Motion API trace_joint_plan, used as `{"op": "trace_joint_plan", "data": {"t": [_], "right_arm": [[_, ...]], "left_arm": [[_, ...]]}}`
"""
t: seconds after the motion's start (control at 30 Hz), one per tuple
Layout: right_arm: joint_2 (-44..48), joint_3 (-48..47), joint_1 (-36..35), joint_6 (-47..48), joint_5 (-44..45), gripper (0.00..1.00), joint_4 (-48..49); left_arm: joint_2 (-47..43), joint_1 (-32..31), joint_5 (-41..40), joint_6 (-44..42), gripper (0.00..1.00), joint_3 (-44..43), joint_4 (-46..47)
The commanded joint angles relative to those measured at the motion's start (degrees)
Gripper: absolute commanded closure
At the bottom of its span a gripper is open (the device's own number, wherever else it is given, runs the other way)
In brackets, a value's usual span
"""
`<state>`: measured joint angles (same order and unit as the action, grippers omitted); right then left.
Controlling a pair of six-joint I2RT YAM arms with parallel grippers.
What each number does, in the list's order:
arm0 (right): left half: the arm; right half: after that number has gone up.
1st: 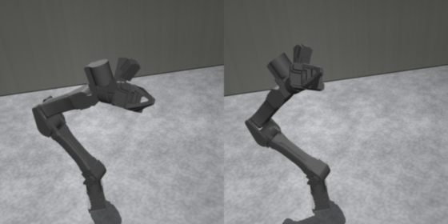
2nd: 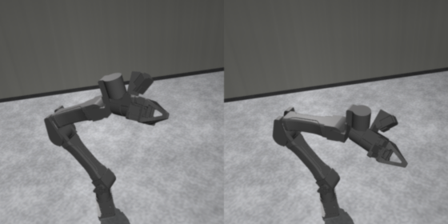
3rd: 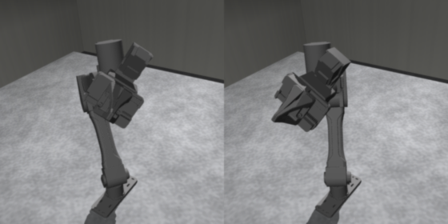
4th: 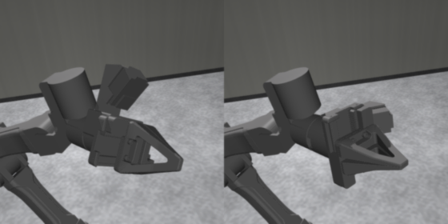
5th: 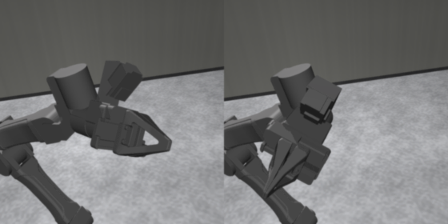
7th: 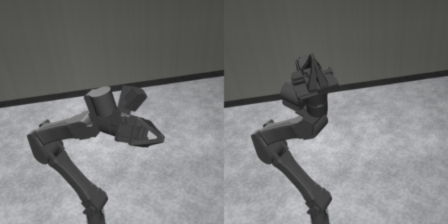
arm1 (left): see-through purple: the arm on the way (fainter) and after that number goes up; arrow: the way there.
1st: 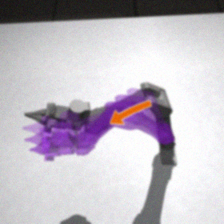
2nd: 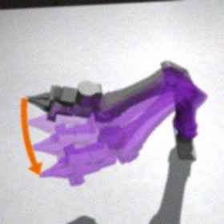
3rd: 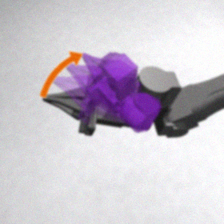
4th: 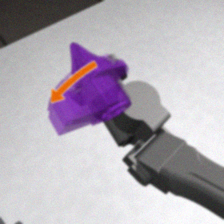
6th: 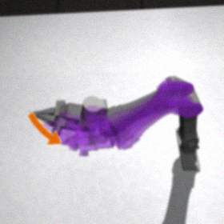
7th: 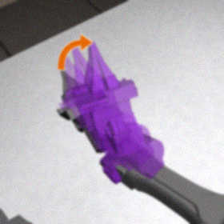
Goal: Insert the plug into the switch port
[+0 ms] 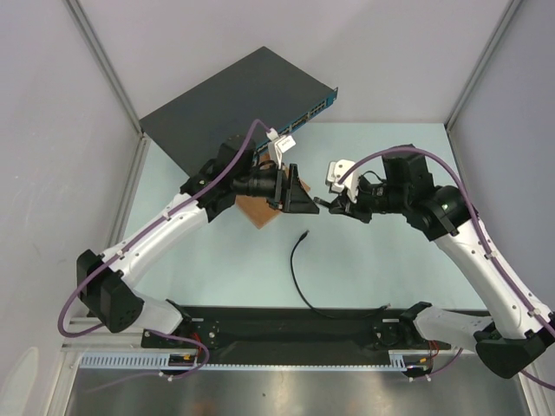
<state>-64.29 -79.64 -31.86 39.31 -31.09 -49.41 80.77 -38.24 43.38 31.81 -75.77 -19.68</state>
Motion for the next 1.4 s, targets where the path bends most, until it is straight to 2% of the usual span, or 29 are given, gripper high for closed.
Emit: {"op": "trace_joint_plan", "data": {"t": [0.0, 0.17, 0.4, 0.5, 0.6, 0.63, 0.67, 0.7, 0.73, 0.77, 0.8, 0.87, 0.93, 1.03, 1.07, 1.2, 1.3, 1.33, 1.37], "right_arm": [[-0.13, -1.93, -1.98, 3.48, 2.78, 1.00, -0.07], [-0.83, -2.10, -4.00, 5.07, 4.37, 1.00, -0.16], [-1.71, -2.63, -6.64, 6.74, 6.74, 1.00, 0.36], [-2.06, -3.33, -7.08, 6.66, 6.92, 1.00, 0.89], [-1.80, -3.42, -7.17, 6.48, 6.83, 1.00, 1.68], [-1.54, -3.42, -7.17, 6.22, 6.83, 1.00, 2.38], [-1.36, -3.07, -7.25, 6.04, 7.01, 1.00, 2.73], [-0.75, -2.98, -7.25, 5.26, 6.92, 0.96, 3.17], [-0.31, -2.72, -7.17, 4.99, 6.92, 0.86, 4.22], [0.39, -2.20, -7.17, 4.90, 6.57, 0.48, 4.93], [2.57, 0.16, -7.17, 4.81, 6.40, 0.33, 5.89], [6.44, 4.20, -7.08, 4.64, 6.39, 0.13, 12.20], [11.55, 10.71, -7.08, 4.55, 6.22, 0.06, 17.56], [12.61, 11.35, -6.91, 1.14, 5.34, 0.04, 17.33], [12.53, 11.08, -6.99, 0.69, 4.56, 0.01, 16.89], [13.49, 10.56, -6.99, 0.77, 3.50, 0.00, 16.10], [13.84, 10.12, -7.08, 0.59, 2.45, 0.10, 16.19], [13.84, 9.94, -7.08, 1.03, 0.44, 0.19, 15.92], [13.76, 9.68, -6.99, 1.55, -0.45, 0.23, 15.83]], "left_arm": [[-0.18, -0.17, -0.13, 2.29, 0.29, -1.23, 3.07], [-0.09, -0.17, 0.83, 3.51, 0.33, -0.44, 3.95], [0.26, -0.17, 1.36, 3.87, 0.47, 0.53, 4.30], [0.09, -0.17, 2.06, 4.05, 0.62, 0.97, 4.82], [-0.09, -0.17, 3.73, 3.96, 0.84, 1.32, 5.36], [-0.18, -0.08, 3.82, 3.44, 0.97, 1.24, 5.36], [-0.35, -0.08, 4.00, 3.17, 1.00, 1.15, 5.36], [-0.79, 0.01, 4.43, 2.82, 1.00, 1.32, 5.53], [-0.97, 0.09, 6.09, 2.56, 1.00, 1.50, 6.05], [-1.23, 0.18, 7.50, 2.47, 1.00, 1.67, 6.67], [-1.49, 0.36, 8.56, 2.46, 1.00, 1.85, 8.24], [-2.37, 0.97, 11.11, 2.29, 1.00, 1.85, 9.48], [-3.42, 1.41, 12.43, 2.29, 1.00, 1.85, 10.71], [-4.83, 1.50, 15.42, 2.55, 1.00, 2.82, 12.56], [-5.79, 1.50, 16.64, 2.55, 1.00, 3.34, 12.65], [-8.08, 2.46, 19.72, 3.87, 1.00, 5.27, 14.14], [-9.49, 3.35, 22.18, 7.03, 1.00, 7.82, 17.29], [-9.67, 3.52, 22.54, 8.51, 1.00, 9.13, 18.01], [-9.84, 3.52, 22.80, 9.22, 1.00, 9.58, 19.32]]}}
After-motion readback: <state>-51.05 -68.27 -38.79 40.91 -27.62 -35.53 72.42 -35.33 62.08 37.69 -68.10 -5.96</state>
